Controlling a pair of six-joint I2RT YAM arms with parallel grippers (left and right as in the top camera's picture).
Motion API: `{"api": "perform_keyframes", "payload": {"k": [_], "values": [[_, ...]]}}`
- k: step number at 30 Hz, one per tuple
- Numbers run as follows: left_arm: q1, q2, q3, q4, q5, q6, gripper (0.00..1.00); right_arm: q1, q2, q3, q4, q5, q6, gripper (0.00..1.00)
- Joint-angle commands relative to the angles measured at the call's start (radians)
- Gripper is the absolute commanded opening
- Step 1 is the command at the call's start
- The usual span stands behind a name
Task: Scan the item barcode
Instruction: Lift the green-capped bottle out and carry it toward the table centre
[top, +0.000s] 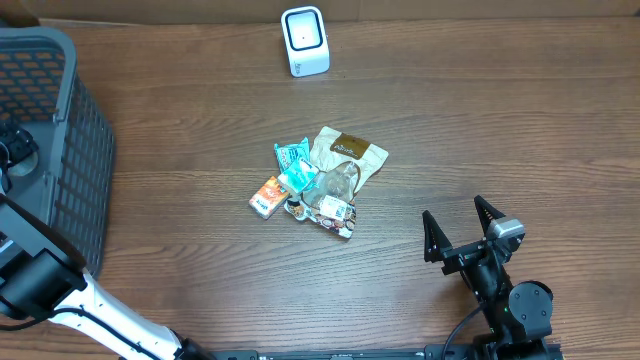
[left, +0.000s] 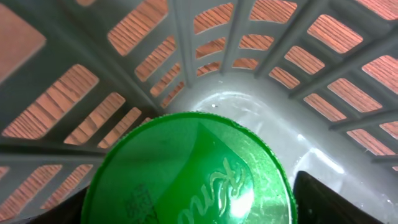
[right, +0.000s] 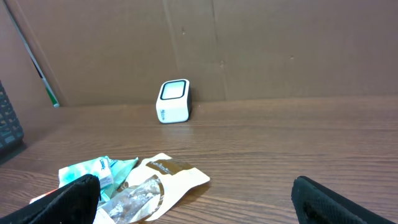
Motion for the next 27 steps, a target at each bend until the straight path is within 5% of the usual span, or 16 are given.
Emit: {"api": "perform_keyframes", "payload": {"k": [1,5,17,27], "values": [[-0.01,0.02,-0.003,-0.009,0.029,0.013,0.63,-0.002,-0.012,-0.01,0.004,-0.005,0.003,1.0],[-0.01,0.019,-0.003,-0.019,0.029,0.012,0.46,-0.002,-0.012,-0.01,0.004,-0.005,0.004,1.0],[-0.01,-0.088,-0.003,-0.043,0.029,0.008,0.41,-0.002,-0.012,-0.01,0.004,-0.005,0.004,1.0],[-0.008,-0.325,-0.003,-0.13,0.03,-0.132,0.42,-0.002,-0.012,-0.01,0.004,-0.005,0.003,1.0]]}}
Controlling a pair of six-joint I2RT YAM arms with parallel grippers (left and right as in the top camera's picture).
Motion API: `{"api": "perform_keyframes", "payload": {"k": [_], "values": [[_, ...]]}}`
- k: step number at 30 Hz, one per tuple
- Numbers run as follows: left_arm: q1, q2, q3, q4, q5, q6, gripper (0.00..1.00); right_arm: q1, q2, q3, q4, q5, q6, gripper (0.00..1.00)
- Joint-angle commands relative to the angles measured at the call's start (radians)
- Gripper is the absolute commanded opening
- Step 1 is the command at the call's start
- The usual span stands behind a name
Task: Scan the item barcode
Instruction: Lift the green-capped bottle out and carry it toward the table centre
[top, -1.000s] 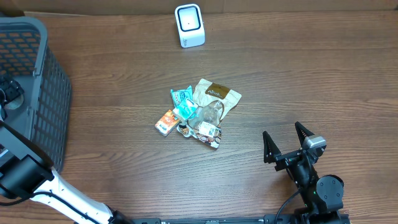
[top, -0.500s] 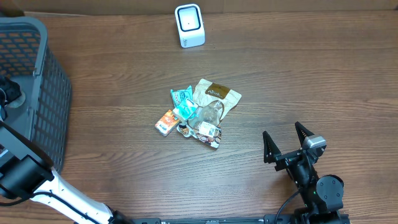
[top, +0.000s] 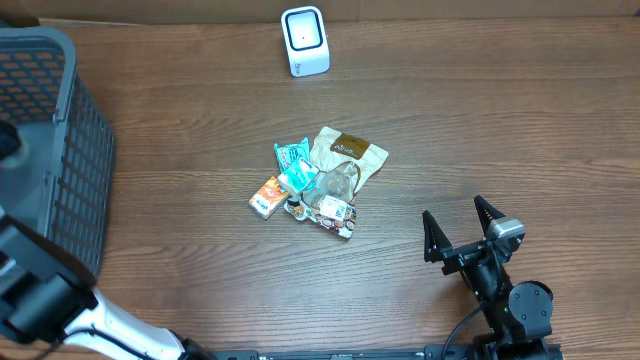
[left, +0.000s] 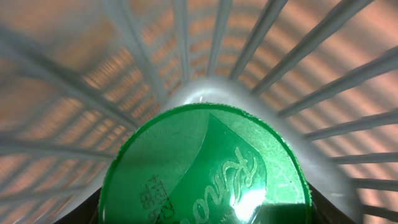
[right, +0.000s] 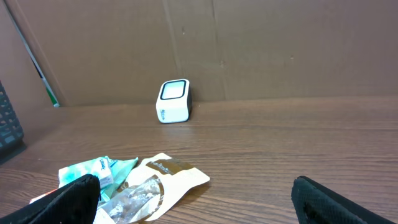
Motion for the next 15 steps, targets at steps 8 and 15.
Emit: {"api": "perform_keyframes", "payload": {"k": [8,15], "values": [[-0.008,-0.416,0.008,-0.032,0.104,-0.18,0.43,-0.002,-0.012,-0.01,0.004,-0.005,0.003,1.0],[-0.025,-0.611,0.008,-0.021,0.468,-0.32,0.44,-0.002,-0.012,-0.01,0.004,-0.005,0.003,1.0]]}}
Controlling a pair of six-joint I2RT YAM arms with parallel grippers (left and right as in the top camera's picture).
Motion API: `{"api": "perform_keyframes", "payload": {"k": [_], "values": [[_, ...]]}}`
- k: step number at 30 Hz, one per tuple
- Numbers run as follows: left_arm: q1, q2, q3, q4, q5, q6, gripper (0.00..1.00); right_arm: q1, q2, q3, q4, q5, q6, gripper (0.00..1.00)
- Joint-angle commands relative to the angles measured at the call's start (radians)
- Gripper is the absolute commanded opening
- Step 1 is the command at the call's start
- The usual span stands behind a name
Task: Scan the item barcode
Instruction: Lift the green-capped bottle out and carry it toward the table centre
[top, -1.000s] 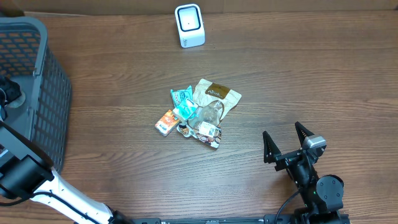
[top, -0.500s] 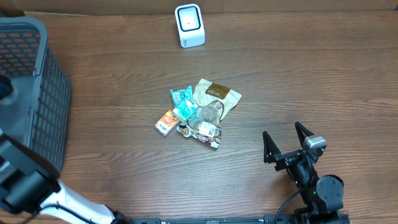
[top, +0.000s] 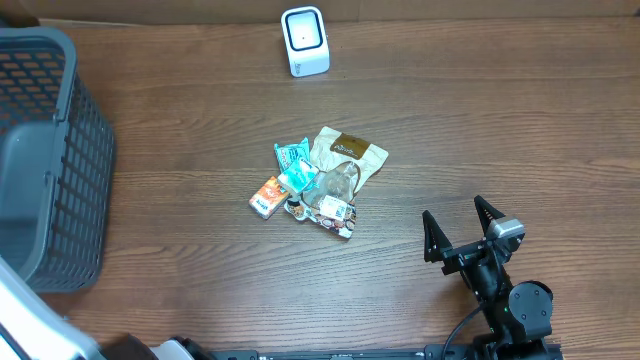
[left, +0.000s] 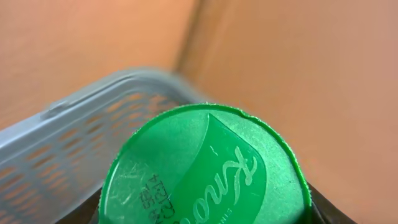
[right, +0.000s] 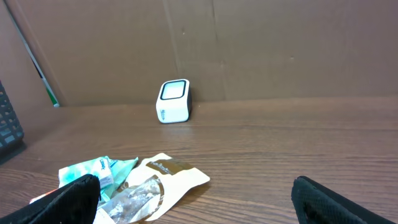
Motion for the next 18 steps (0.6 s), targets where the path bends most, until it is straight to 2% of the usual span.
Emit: {"api": "perform_keyframes", "payload": {"k": [1,4,8,13,18], "values": [[-0.037,-0.092,0.008,0.004,0.319,-0.089,0.44,-0.002,-0.012,-0.01,0.005,-0.005,0.003,1.0],[-0.098,-0.132,0.008,-0.053,0.433,-0.088,0.44,-0.002,-0.012,-0.01,0.005,-0.005,0.004,1.0],[-0.243,-0.147,0.008,-0.224,0.428,-0.017,0.44,-0.002,-0.012,-0.01,0.005,-0.005,0.004,1.0],[-0.488,-0.097,0.008,-0.447,0.237,0.086,0.41,-0.002,-0.012,-0.01,0.005,-0.005,0.003,1.0],[-0.707,0.01,0.005,-0.566,0.035,0.119,0.4,-0.002,-0.012,-0.01,0.005,-0.005,0.004,1.0]]}}
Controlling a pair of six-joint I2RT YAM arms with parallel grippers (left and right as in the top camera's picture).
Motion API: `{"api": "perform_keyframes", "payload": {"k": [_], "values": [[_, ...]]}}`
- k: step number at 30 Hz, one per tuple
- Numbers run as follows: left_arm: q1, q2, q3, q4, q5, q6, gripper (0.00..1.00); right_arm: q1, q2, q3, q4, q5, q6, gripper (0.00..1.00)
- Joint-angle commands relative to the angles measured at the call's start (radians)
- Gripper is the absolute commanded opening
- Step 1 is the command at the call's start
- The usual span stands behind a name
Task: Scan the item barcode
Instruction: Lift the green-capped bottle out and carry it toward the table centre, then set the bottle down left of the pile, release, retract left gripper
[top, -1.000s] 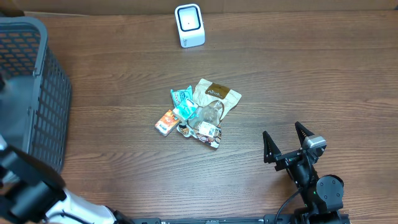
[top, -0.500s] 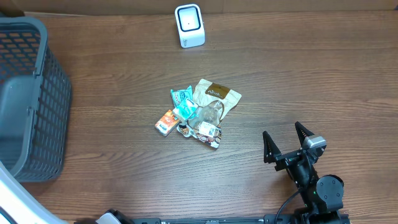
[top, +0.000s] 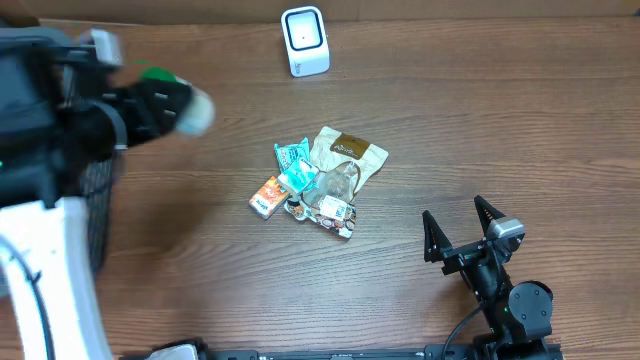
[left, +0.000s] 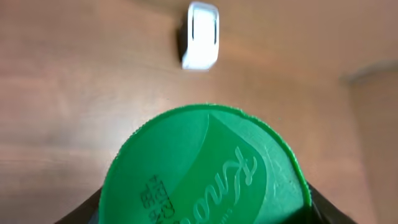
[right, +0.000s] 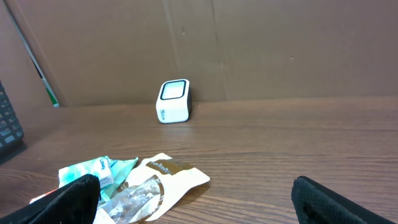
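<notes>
My left gripper is shut on a green-lidded jar, held in the air over the table's left part, blurred in the overhead view. In the left wrist view the green lid fills the lower frame, with dark fingers at both bottom corners. The white barcode scanner stands at the table's far edge, ahead of the jar and also in the right wrist view. My right gripper stands open near the front right, nothing between its fingers.
A pile of snack packets lies mid-table, also seen from the right wrist. The grey mesh basket stands at the left edge, mostly hidden behind my left arm. A cardboard wall closes the far side.
My left gripper with the jar was up beside the basket rim, out of the overhead view. Now it is over the table to the right of the basket, facing down toward the scanner.
My left gripper was shut on the green-lidded jar down inside the basket, and still among its walls a moment later. Then it held the jar above the rim, and now holds it over the table. The right arm has stayed still and open.
</notes>
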Motion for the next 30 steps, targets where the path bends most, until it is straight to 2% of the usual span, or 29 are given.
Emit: {"api": "perform_keyframes", "payload": {"k": [1,3,8,17,30], "values": [[-0.127,0.08,0.006,-0.029,-0.186,0.057,0.39,-0.002,-0.012,-0.01,0.003,-0.005,0.004,1.0],[-0.213,0.151,0.006,-0.045,-0.253,0.056,0.37,-0.002,-0.012,-0.01,0.004,-0.005,0.004,1.0],[-0.322,0.286,0.006,-0.047,-0.372,0.013,0.37,-0.002,-0.012,-0.01,0.003,-0.005,0.004,1.0],[-0.383,0.499,0.006,-0.043,-0.542,-0.097,0.37,-0.002,-0.012,-0.01,0.004,-0.005,0.004,1.0],[-0.383,0.689,0.006,0.087,-0.547,-0.15,0.4,-0.002,-0.012,-0.01,0.003,-0.005,0.004,1.0]]}}
